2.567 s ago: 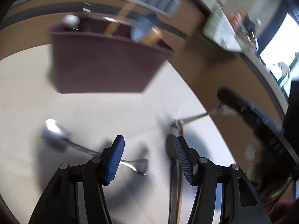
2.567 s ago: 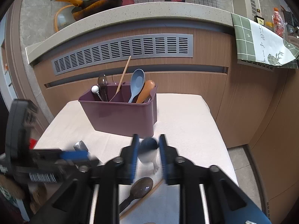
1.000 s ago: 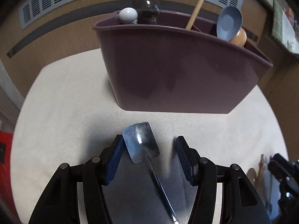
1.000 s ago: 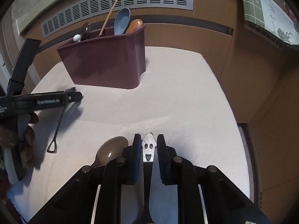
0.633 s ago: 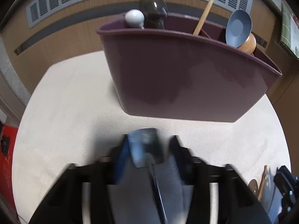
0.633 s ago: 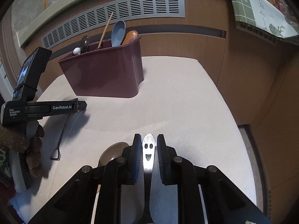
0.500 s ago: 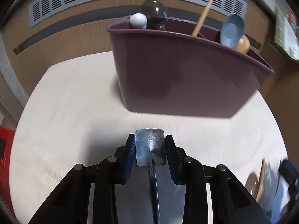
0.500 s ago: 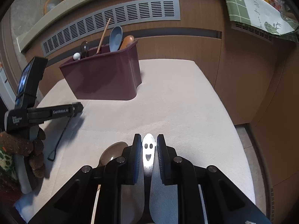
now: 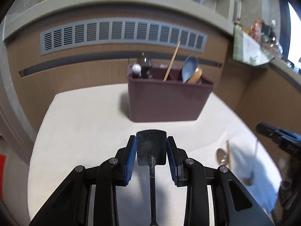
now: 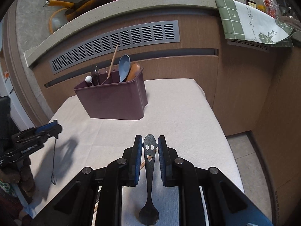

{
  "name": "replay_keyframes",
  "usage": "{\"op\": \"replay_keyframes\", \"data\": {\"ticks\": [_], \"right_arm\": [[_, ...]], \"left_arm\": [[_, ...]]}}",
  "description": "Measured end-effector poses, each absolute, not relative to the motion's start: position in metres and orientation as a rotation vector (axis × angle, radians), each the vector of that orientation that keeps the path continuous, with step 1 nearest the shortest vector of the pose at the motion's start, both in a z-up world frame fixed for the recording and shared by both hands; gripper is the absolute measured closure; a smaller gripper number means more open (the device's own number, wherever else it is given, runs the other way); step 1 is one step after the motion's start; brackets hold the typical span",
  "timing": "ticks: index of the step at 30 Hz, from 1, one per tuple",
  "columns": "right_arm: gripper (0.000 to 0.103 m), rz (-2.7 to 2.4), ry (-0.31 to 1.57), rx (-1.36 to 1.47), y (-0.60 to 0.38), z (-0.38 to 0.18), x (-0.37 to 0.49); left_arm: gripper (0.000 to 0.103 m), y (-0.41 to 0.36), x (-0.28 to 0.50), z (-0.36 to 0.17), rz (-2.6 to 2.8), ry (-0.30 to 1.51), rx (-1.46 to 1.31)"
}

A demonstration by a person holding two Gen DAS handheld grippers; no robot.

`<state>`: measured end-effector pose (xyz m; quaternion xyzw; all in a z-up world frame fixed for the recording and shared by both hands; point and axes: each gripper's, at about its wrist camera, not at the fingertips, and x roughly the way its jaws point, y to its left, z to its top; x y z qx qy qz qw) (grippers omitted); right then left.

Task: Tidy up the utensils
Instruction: 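Lift spatula with left tool while right tool lifts the black smiley-face spoon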

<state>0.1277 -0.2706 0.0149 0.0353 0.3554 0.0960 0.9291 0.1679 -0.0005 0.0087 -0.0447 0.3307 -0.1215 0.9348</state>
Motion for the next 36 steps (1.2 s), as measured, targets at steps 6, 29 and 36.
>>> {"op": "replay_keyframes", "data": {"ticks": [6, 29, 36], "right_arm": [[0.101, 0.150, 0.723, 0.063, -0.260, 0.028, 0.126], [0.077, 0.190, 0.911, -0.069, -0.273, -0.022, 0.075], [0.077, 0.273, 0.913, -0.075, -0.251, -0.029, 0.129]], "left_arm": [[0.070, 0.003, 0.160, 0.025, -0.314, 0.607, -0.128], [0.070, 0.026, 0.154, 0.039, -0.311, 0.599, -0.195], [0.070, 0.024, 0.154, 0.038, -0.308, 0.613, -0.187]]}}
